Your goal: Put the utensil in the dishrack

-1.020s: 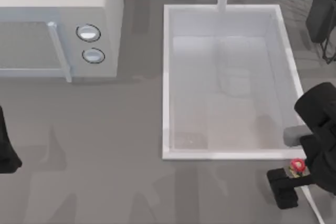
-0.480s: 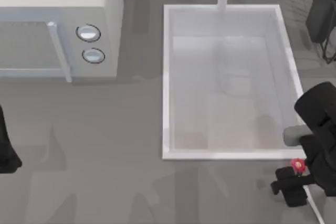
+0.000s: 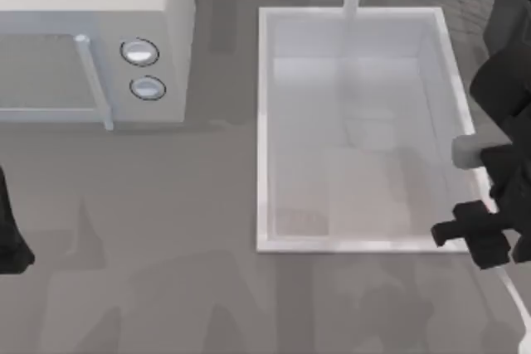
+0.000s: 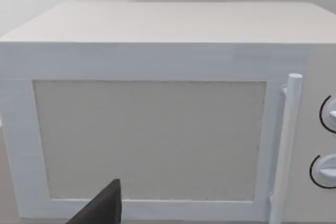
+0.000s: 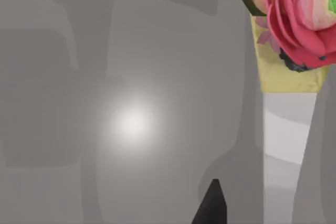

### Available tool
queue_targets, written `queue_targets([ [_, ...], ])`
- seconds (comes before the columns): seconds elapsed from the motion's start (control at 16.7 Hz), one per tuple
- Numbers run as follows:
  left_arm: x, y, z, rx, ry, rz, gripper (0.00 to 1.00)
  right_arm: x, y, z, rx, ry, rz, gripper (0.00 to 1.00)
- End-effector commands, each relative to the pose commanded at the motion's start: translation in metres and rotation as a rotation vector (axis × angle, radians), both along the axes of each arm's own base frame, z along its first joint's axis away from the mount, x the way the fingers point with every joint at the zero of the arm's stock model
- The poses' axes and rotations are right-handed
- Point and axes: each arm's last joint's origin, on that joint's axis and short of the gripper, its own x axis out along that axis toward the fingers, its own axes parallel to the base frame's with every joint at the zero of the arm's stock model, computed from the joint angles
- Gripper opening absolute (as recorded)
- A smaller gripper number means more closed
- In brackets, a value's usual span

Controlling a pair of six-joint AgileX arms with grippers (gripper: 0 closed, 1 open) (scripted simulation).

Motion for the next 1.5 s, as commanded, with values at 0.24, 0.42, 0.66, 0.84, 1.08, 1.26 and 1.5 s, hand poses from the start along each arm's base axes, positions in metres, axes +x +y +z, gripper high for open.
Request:
queue_targets([
  [0.24,0.0,0.0,0.0,0.0,0.0,0.0,1.0,-0.008,-0.004,0.067,-0.01,0.022,0.0,0.0],
  [0.42,0.0,0.0,0.0,0.0,0.0,0.0,1.0,-0.018,-0.009,0.106,0.005,-0.008,0.0,0.0],
  [0.66,0.0,0.0,0.0,0.0,0.0,0.0,1.0,-0.023,-0.012,0.118,0.011,-0.023,0.0,0.0],
  [0.84,0.0,0.0,0.0,0.0,0.0,0.0,1.0,-0.022,-0.011,0.117,0.012,-0.021,0.001,0.0],
  [1.08,0.0,0.0,0.0,0.0,0.0,0.0,1.0,-0.012,-0.029,0.122,0.105,-0.117,-0.067,0.0],
  [1.26,0.0,0.0,0.0,0.0,0.0,0.0,1.0,0.001,-0.059,0.132,0.23,-0.298,-0.163,0.0],
  [1.5,0.0,0.0,0.0,0.0,0.0,0.0,1.0,0.014,-0.115,0.152,0.359,-0.672,-0.26,0.0],
])
